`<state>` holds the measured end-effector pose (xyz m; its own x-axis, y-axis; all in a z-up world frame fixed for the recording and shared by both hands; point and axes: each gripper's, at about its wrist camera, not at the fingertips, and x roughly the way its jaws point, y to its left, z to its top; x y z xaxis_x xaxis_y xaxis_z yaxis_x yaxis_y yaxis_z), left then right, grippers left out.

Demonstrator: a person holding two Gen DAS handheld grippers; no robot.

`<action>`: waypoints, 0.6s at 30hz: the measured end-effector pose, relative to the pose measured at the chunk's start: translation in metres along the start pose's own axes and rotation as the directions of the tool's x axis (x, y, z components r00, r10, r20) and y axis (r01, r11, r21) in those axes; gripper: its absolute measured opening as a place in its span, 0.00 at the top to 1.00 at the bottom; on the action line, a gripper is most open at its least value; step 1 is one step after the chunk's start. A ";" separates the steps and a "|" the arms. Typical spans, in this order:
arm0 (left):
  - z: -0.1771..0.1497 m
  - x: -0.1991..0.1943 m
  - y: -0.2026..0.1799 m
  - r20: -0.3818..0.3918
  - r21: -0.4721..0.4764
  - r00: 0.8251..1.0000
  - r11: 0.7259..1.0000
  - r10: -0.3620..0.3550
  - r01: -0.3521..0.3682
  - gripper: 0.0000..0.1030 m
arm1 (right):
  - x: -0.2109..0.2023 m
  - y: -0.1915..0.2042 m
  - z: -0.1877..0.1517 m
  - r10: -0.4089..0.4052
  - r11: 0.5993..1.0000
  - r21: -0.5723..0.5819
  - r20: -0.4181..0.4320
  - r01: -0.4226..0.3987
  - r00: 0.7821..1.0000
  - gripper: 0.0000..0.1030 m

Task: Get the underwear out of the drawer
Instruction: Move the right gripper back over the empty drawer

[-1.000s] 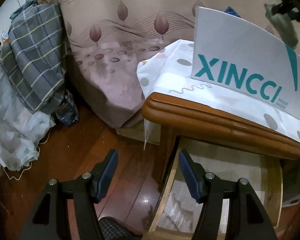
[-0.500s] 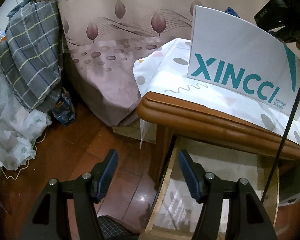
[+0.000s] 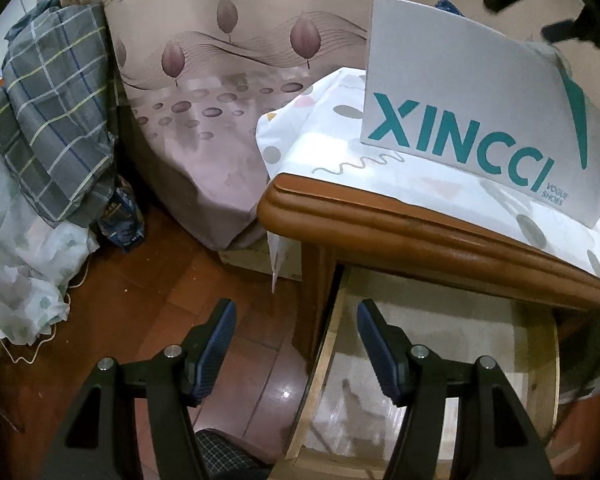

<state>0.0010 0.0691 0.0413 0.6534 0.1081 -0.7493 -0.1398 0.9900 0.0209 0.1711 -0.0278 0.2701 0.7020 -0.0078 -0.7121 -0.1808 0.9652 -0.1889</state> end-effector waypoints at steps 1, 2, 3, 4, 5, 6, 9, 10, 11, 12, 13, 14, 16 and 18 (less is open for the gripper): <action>0.000 0.000 -0.001 0.000 0.003 1.000 1.000 -0.002 0.002 0.38 | -0.009 0.000 -0.002 0.003 1.000 -0.004 0.014 -0.003 1.000 0.23; -0.001 0.000 -0.002 -0.001 0.008 1.000 1.000 -0.001 0.001 0.38 | -0.021 -0.002 -0.006 0.010 1.000 -0.002 0.034 -0.010 0.999 0.21; -0.002 0.000 -0.003 -0.002 0.013 1.000 1.000 -0.001 0.001 0.38 | -0.030 -0.003 -0.010 0.014 1.000 0.002 0.047 -0.014 0.999 0.20; -0.003 -0.001 -0.005 -0.001 0.019 1.000 1.000 -0.004 0.004 0.38 | -0.042 -0.006 -0.018 0.023 1.000 0.011 0.060 -0.024 0.998 0.17; -0.004 -0.001 -0.006 0.001 0.026 1.000 1.000 -0.002 0.002 0.38 | -0.049 -0.007 -0.024 0.027 0.999 0.018 0.070 -0.029 0.997 0.15; -0.004 -0.001 -0.008 0.001 0.029 1.000 1.000 0.000 0.000 0.38 | -0.060 -0.009 -0.035 0.030 0.999 0.028 0.086 -0.033 0.996 0.13; -0.006 -0.001 -0.012 -0.001 0.039 1.000 0.999 -0.010 0.010 0.38 | -0.079 -0.013 -0.069 0.028 0.998 0.046 0.106 -0.033 0.994 0.11; -0.006 -0.001 -0.014 -0.001 0.044 1.000 0.999 -0.009 0.009 0.38 | -0.085 -0.015 -0.086 0.025 0.998 0.058 0.111 -0.031 0.994 0.11; -0.007 -0.002 -0.016 0.001 0.053 1.000 0.999 -0.011 0.011 0.38 | -0.086 -0.017 -0.098 0.017 0.997 0.068 0.111 -0.025 0.994 0.10; -0.008 -0.002 -0.018 0.002 0.059 1.000 0.998 -0.011 0.011 0.38 | -0.089 -0.018 -0.111 0.008 0.997 0.080 0.113 -0.017 0.994 0.10; -0.009 -0.002 -0.020 0.002 0.064 1.000 0.998 -0.012 0.012 0.38 | -0.090 -0.019 -0.131 -0.005 0.995 0.096 0.118 -0.006 0.993 0.08; -0.009 -0.002 -0.021 0.001 0.065 1.000 0.998 -0.016 0.016 0.38 | -0.089 -0.020 -0.145 -0.017 0.994 0.109 0.114 0.004 0.993 0.05; -0.010 0.000 -0.024 -0.007 0.067 0.999 0.997 -0.035 0.035 0.38 | -0.085 -0.019 -0.174 -0.045 0.991 0.131 0.101 0.031 0.994 0.04; -0.012 0.001 -0.028 -0.008 0.078 0.999 0.996 -0.035 0.035 0.38 | -0.074 -0.015 -0.203 -0.047 0.991 0.131 0.072 0.038 0.996 0.04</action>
<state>-0.0034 0.0407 0.0320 0.6521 0.0728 -0.7546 -0.0581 0.9972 0.0460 -0.0177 -0.0948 0.1879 0.7574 -0.0349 -0.6521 -0.0625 0.9901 -0.1255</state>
